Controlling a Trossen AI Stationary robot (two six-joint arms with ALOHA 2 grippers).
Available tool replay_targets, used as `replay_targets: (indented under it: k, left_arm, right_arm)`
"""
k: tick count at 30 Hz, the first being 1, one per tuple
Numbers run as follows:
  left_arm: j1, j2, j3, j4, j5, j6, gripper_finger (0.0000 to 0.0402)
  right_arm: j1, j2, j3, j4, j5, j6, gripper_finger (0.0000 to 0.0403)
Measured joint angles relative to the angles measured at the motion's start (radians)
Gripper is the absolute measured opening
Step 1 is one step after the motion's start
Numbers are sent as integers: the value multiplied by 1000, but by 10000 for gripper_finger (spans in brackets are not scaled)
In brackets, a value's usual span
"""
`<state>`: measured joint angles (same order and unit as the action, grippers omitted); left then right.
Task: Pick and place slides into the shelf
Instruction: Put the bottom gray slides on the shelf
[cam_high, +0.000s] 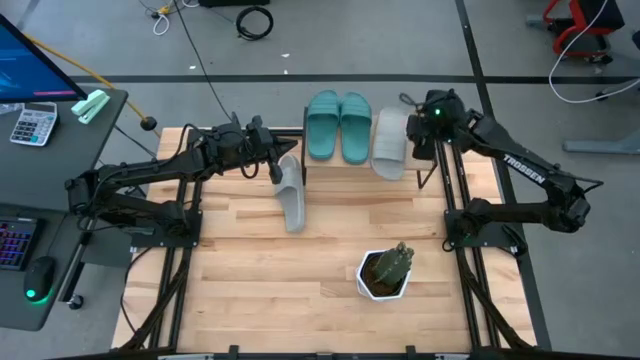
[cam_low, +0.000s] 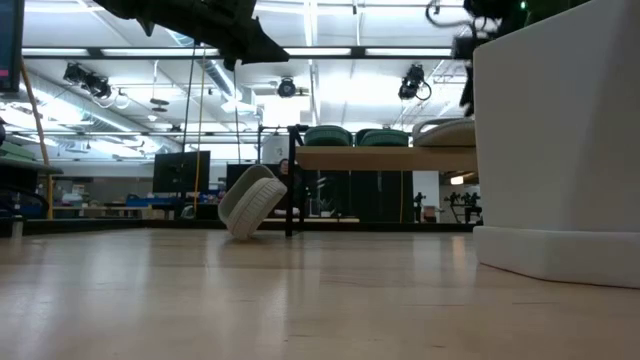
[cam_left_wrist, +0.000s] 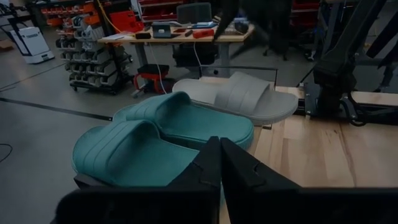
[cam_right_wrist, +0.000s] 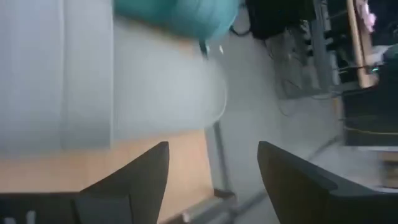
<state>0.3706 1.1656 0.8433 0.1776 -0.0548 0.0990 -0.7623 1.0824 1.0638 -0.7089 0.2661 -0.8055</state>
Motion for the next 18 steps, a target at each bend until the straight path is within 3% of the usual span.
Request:
replay_targets:
  k: [7, 13, 18]
  left_arm:
    - [-5, 0, 0, -70, 20, 2, 17]
    - [-53, 1, 0, -130, 33, 0, 30]
    - [-90, 1, 0, -159, 34, 0, 14]
  right_arm:
    - [-93, 21, 172, -156, -348, 178, 249]
    - [-153, 98, 188, -184, -467, 194, 248]
    - [-180, 183, 188, -181, -525, 205, 248]
